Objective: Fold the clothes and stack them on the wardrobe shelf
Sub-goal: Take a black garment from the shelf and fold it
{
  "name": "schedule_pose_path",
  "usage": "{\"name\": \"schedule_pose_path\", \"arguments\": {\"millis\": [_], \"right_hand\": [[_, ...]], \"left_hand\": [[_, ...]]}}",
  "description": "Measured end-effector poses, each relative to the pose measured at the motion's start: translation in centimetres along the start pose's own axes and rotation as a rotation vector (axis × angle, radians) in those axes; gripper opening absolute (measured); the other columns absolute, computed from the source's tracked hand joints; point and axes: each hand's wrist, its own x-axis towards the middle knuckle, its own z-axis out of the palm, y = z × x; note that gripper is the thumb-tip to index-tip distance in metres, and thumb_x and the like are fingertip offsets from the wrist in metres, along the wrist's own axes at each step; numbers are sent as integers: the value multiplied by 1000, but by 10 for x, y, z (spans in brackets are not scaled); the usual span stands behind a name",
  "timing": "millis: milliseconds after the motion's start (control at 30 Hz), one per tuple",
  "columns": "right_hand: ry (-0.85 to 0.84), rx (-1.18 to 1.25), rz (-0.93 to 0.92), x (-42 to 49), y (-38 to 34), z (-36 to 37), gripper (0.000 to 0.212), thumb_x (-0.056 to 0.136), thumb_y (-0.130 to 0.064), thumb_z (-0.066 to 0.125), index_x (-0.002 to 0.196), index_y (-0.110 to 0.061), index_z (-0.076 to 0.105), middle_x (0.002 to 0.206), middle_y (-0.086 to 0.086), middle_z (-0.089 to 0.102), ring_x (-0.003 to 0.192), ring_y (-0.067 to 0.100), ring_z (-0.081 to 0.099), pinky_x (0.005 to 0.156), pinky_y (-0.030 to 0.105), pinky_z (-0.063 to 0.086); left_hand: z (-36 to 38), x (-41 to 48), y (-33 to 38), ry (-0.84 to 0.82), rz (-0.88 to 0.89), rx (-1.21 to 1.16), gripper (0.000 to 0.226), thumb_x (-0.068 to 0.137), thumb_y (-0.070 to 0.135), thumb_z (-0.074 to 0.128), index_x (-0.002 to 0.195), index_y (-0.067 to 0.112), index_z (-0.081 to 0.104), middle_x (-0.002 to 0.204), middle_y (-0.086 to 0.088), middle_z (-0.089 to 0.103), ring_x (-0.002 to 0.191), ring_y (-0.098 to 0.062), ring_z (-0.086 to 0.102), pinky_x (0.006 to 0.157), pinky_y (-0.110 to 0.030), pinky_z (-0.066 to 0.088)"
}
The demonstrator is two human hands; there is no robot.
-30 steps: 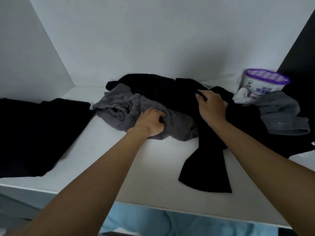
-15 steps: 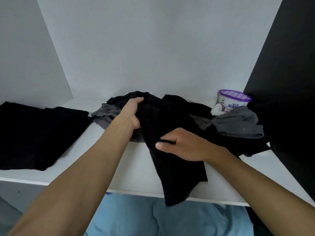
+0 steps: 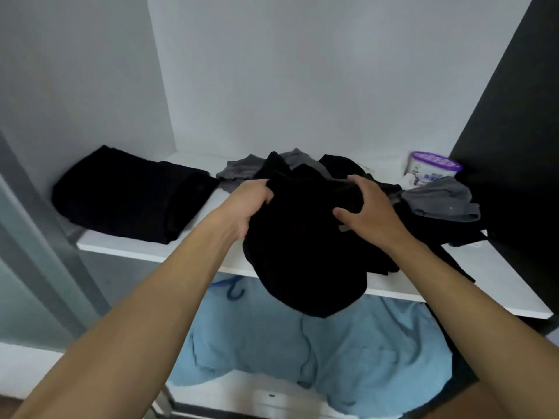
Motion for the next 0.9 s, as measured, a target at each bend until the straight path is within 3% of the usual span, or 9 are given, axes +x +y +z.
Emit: {"name": "schedule_pose_path", "arguments": {"millis": [67,167,300,333,533,633,733,833,900], "right_hand": [[-245,125,42,-20,-24,18,76,85,-41,73,149,-33,33,135,-6,56,118,7,57,95,23,44],[-472,290,14,-61,-69,56,62,86,-41,72,140,-35,41,100,-12,69,82,-3,69,67,8,48],[-384,33,-147,-109,-108,109,5,87,-43,55,86,-39,58,77,-15,69,76,-1,65,71,27,50],[-352,-14,-128,-117,-112,113,14,90,-42,51,79,-35,57,71,-13,69,74,2,64,71,32,50],[-140,176,-54,-151,-116,94,20,92,-34,49,98,-39,67,73,-21,70,75,-2,65,81,32,50],[-126,258,-177,-173,-127,81,26,92,-18,55,109,-29,70,83,-17,70,88,10,67,99,41,48],[-207,298,-272,-202,-127,62,32,88,-1,61,110,-22,73,102,-10,69,99,14,65,98,38,49],[-347,205,-426,-245,-107,42,31,85,4,67,108,-14,76,100,-10,70,96,11,63,93,28,48],[-458,151,-458,-281,-83,35,27,86,-3,68,109,-15,76,97,-14,68,92,-1,57,89,18,42]], "left_hand": [[-15,-26,-9,38,-18,35,38,66,-4,37,48,25,54,48,4,46,41,-13,46,45,-19,34],[-37,-57,-31,39,-112,27,45,69,-2,37,36,23,54,42,5,46,35,-11,47,41,-18,35],[-65,-94,-60,23,-161,-40,31,58,-1,39,42,23,48,49,2,44,41,-13,45,43,-22,37],[-72,-101,-66,49,-176,-36,35,61,-3,38,40,23,47,48,2,44,40,-13,44,42,-21,36],[-96,-144,-102,82,-276,103,37,69,-7,35,42,18,38,50,-1,37,33,-12,37,37,-11,28],[-93,-172,-121,-101,-348,-53,16,66,7,49,72,10,63,67,-8,58,54,-20,57,50,-22,46],[-88,-190,-128,-355,-282,-397,39,82,34,59,110,8,66,94,-9,68,77,-26,64,70,-36,51],[-56,-204,-124,-287,-246,-484,59,90,57,56,131,15,66,121,-9,70,98,-29,71,80,-40,57],[-22,-212,-122,-132,-276,-546,50,95,47,56,126,9,66,112,-8,74,87,-24,74,74,-33,60]]}}
